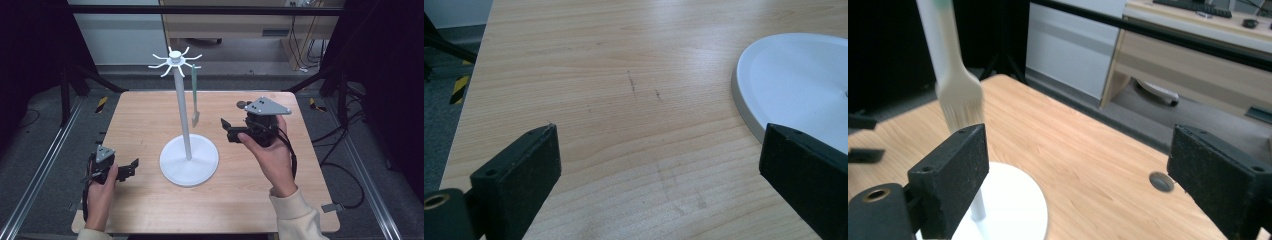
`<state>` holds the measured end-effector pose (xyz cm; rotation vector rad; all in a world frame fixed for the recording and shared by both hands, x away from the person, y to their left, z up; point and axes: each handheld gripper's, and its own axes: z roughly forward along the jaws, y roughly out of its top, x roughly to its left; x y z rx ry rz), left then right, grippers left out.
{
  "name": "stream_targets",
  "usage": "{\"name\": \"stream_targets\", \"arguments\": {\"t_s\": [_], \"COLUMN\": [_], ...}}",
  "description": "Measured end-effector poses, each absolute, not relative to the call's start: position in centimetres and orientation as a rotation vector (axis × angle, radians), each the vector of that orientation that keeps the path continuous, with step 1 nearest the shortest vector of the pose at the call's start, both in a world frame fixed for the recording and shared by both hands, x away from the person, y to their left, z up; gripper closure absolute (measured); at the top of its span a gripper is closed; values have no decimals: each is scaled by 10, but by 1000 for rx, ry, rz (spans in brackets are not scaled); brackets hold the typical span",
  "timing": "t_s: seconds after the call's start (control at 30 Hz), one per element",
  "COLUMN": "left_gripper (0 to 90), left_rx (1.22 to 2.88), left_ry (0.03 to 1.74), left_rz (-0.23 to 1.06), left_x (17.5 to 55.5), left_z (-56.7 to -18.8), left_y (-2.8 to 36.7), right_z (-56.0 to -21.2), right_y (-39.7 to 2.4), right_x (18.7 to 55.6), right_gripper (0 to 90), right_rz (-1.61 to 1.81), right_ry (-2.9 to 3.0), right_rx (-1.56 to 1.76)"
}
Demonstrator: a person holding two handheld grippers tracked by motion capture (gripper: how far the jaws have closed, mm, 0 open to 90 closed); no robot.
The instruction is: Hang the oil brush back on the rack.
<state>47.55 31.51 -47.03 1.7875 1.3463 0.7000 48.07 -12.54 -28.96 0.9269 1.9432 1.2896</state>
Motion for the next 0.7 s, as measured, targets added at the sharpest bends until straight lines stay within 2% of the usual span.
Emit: {"name": "stream_targets", "arguments": {"t_s": [0.7], "left_gripper": [27], "left_rx": [1788], "left_ry": [1339], "left_rz": [706], "left_x": [476], "left_z": [-470], "left_y": [316], "right_z": [-309], "right_y": [-177], "right_x": [490], "right_gripper": [89], "right_rz": [1214], "right_ry": [1947], "right_rx": [1050]}}
